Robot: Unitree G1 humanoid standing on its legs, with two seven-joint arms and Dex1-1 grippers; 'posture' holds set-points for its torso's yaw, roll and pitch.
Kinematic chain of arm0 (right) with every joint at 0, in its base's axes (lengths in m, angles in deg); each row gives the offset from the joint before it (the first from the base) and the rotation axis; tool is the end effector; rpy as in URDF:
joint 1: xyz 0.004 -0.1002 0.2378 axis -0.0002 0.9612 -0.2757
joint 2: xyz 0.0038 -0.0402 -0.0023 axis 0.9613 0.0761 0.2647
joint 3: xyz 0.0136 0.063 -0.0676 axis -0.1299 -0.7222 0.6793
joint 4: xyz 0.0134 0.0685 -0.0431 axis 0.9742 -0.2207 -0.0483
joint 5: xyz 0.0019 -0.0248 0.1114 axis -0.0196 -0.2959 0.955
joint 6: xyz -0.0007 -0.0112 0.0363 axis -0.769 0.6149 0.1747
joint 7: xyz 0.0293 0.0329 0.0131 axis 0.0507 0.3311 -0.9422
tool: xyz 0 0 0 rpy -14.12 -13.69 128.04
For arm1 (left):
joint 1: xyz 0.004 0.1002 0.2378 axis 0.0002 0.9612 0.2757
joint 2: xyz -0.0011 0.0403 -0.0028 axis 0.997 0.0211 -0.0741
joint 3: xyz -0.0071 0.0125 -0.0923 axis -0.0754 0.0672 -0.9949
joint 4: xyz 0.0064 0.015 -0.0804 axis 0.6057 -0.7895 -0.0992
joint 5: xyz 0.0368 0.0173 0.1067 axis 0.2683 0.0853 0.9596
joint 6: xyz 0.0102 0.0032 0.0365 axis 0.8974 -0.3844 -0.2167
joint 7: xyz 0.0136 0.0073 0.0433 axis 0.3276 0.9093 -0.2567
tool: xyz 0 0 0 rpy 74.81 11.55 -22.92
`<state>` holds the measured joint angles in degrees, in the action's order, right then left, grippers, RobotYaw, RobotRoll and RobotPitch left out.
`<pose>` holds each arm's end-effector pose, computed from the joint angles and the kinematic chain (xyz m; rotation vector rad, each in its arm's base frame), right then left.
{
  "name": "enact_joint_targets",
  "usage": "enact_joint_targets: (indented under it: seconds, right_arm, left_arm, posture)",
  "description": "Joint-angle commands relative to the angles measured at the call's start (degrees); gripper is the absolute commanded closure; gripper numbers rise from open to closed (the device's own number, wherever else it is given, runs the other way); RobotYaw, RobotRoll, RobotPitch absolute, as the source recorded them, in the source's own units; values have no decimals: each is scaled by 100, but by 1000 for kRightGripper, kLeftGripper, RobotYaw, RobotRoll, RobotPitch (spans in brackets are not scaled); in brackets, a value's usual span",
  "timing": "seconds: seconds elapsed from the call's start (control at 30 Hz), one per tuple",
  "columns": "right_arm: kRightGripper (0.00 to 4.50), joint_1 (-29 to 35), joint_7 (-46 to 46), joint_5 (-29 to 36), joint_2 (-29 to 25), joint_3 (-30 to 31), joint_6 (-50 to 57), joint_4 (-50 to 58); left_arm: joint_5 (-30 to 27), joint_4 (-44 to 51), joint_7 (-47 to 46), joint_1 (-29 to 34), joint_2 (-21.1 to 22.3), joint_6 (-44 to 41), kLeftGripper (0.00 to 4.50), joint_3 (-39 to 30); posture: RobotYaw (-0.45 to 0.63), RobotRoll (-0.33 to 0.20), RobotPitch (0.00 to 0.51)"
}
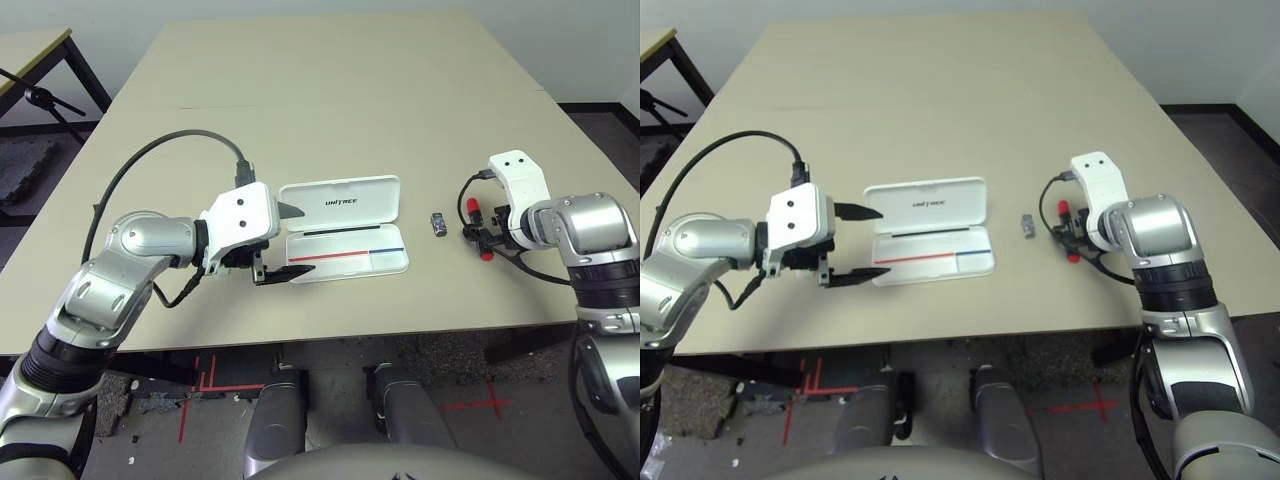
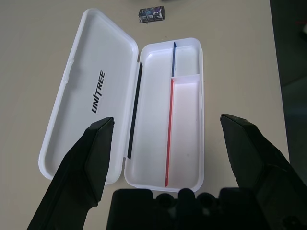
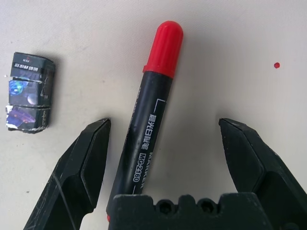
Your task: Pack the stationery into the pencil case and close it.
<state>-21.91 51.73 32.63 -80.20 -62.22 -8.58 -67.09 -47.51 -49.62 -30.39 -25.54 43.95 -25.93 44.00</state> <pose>0.2907 -0.2337 0.1774 -0.2162 0.8772 0.1042 0.2360 0.1891 0.2140 0.6456 0.1542 -1.2006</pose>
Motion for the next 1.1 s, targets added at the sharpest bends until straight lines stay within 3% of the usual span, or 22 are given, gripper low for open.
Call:
enact_joint_targets:
  seconds: [0.03,0.13,0.23,0.5,0.57,0.87,1.0,1.1]
  right_arm:
    - [0,7,52,23,42,56,-89,-196]
    - [0,7,29,45,41,104,-129,-244]
    - [624,-1,28,68,31,130,-148,-280]
    - [3522,-52,-41,127,-108,194,-196,-392]
    - [3998,-70,-40,118,-152,190,-225,-443]
    - [3998,-245,-108,93,-407,194,-483,-680]
    - [3998,-420,-814,97,-1037,580,-1214,-660]
    - [3998,-279,-1874,100,-1669,1010,-2329,-322]
  left_arm:
    - [-17,44,21,14,28,-13,28,33]
    - [-30,82,7,40,39,-37,28,10]
    - [-40,104,1,58,50,-53,0,-7]
    - [-64,131,5,57,73,-90,0,-24]
    - [-62,121,12,45,76,-90,0,-20]
    - [-41,68,25,-13,68,-86,0,8]
    - [-32,69,13,-35,57,-100,0,28]
    - [-29,75,16,-27,70,-101,0,21]
  posture:
    - [51,0,102]
    - [55,0,104]
    - [58,0,106]
    - [57,0,107]
    - [56,0,107]
    - [52,0,103]
    - [51,0,103]
    - [52,0,103]
